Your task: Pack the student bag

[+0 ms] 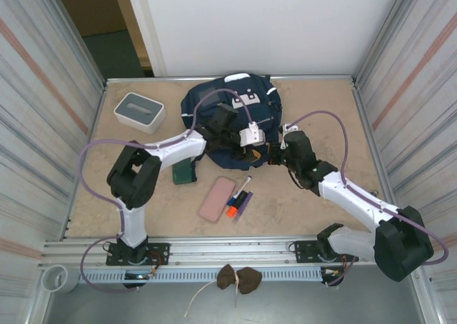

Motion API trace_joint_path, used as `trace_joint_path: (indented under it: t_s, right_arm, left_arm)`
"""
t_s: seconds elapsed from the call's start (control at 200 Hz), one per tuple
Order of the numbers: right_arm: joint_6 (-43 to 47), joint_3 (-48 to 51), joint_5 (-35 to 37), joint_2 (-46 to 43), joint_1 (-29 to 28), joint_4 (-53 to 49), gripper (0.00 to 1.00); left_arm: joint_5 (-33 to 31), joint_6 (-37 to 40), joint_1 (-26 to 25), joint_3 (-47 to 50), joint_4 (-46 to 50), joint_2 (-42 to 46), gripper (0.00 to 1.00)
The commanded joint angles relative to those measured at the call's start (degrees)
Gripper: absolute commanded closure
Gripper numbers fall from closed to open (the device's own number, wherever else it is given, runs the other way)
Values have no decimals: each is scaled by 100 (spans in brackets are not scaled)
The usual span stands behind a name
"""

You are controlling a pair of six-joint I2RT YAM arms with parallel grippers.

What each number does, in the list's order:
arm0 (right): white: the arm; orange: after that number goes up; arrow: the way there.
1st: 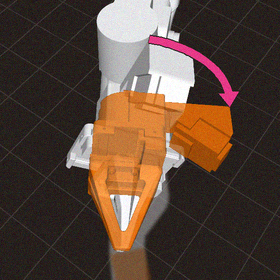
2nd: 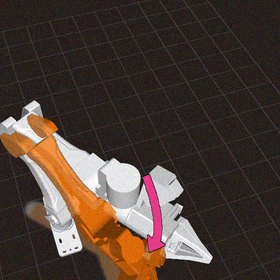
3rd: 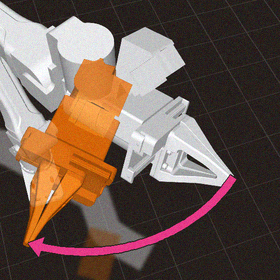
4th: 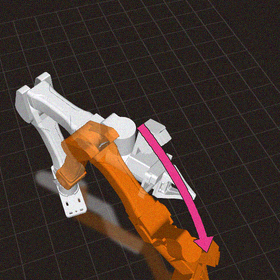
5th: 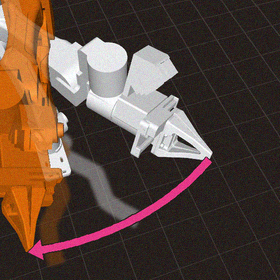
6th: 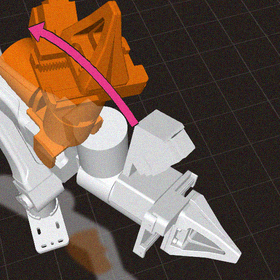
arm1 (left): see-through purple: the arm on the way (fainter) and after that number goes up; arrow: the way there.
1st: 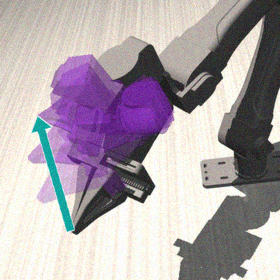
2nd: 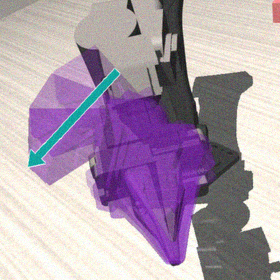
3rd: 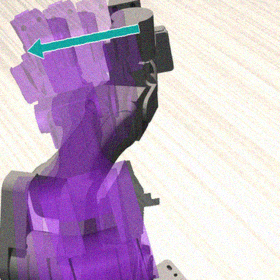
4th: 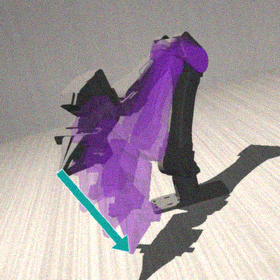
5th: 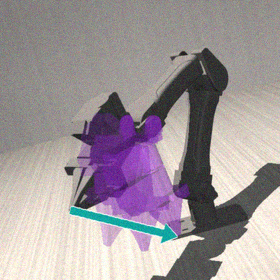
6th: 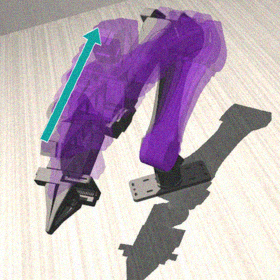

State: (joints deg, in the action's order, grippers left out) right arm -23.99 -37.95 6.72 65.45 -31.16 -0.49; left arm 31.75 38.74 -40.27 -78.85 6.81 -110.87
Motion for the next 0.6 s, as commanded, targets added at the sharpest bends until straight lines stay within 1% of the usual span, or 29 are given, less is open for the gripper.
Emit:
trace_joint_path:
  t_s: [0.0,0.06,0.18,0.276,0.326,0.416,0.596]
  right_arm:
    - [-175,-156,160,-270,-83,183,100]
    - [-165,-120,192,-302,-82,165,100]
    - [-85,-66,364,-323,-83,97,100]
    - [8,-46,600,-264,-33,-47,100]
    - [41,-67,708,-204,53,-152,100]
    - [72,-92,798,-123,198,-287,100]
    - [183,-154,1029,-16,362,-440,100]
  left_arm:
    - [-184,-11,0,-243,279,-213,47]
    - [-215,2,23,-237,230,-209,56]
    - [39,-50,149,-174,166,-45,82]
    - [532,-98,326,126,-82,291,92]
    - [846,-161,431,357,-322,523,95]
    - [1313,-302,643,735,-698,890,95]
    - [1581,-312,969,1066,-803,1261,95]
